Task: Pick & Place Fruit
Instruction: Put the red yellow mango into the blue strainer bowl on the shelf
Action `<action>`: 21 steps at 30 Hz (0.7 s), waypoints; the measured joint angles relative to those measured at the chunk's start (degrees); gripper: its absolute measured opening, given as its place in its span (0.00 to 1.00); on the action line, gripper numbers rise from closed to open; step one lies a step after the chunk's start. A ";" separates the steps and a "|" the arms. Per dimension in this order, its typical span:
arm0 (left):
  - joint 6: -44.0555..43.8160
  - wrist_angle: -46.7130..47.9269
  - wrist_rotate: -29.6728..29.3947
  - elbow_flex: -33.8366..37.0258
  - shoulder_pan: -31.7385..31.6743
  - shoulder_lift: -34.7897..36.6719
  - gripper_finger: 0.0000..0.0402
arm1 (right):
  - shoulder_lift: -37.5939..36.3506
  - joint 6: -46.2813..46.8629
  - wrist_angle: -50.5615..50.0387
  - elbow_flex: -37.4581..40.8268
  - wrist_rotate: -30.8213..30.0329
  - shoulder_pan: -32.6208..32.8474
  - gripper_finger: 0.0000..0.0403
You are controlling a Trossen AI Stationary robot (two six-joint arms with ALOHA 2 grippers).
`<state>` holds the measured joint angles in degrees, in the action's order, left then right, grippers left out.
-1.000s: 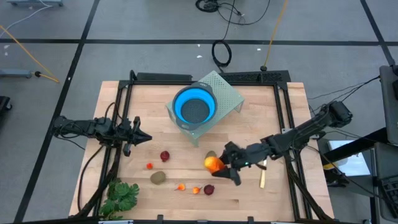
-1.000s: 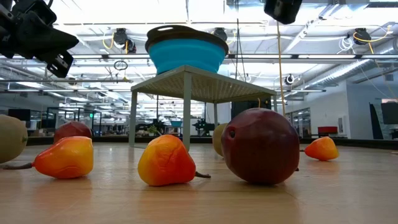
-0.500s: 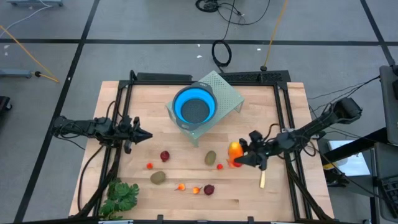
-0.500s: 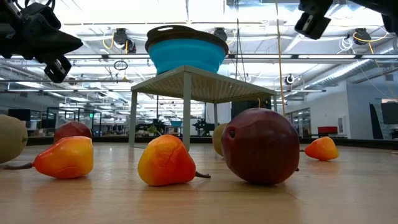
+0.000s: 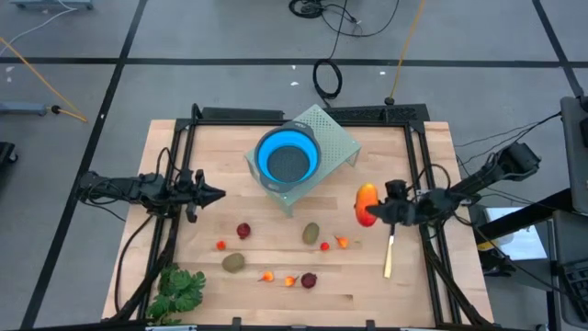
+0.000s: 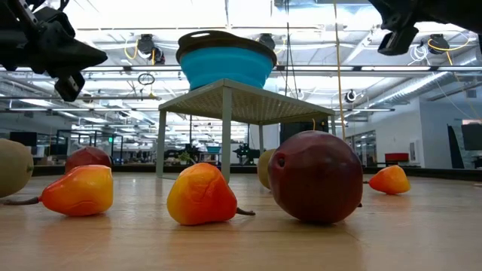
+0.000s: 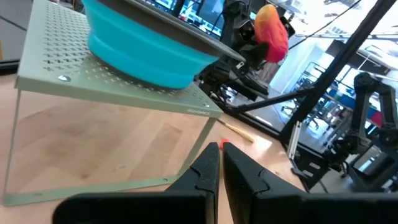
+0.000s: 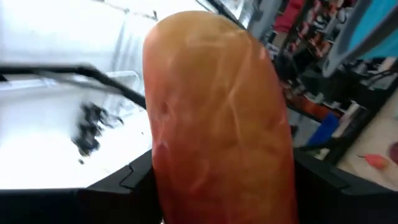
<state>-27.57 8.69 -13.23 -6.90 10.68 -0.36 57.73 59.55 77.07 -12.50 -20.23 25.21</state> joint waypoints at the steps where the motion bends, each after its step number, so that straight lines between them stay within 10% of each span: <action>1: 0.01 -0.02 -0.04 0.00 0.01 0.02 0.05 | -0.22 0.76 1.19 0.51 -0.76 0.00 0.59; 21: 0.02 0.00 -0.42 0.00 0.00 0.02 0.05 | -0.58 5.62 11.00 2.02 -4.17 0.00 0.59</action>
<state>-27.55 8.69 -13.65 -6.90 10.68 -0.34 57.14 65.17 88.07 -10.48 -24.40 25.21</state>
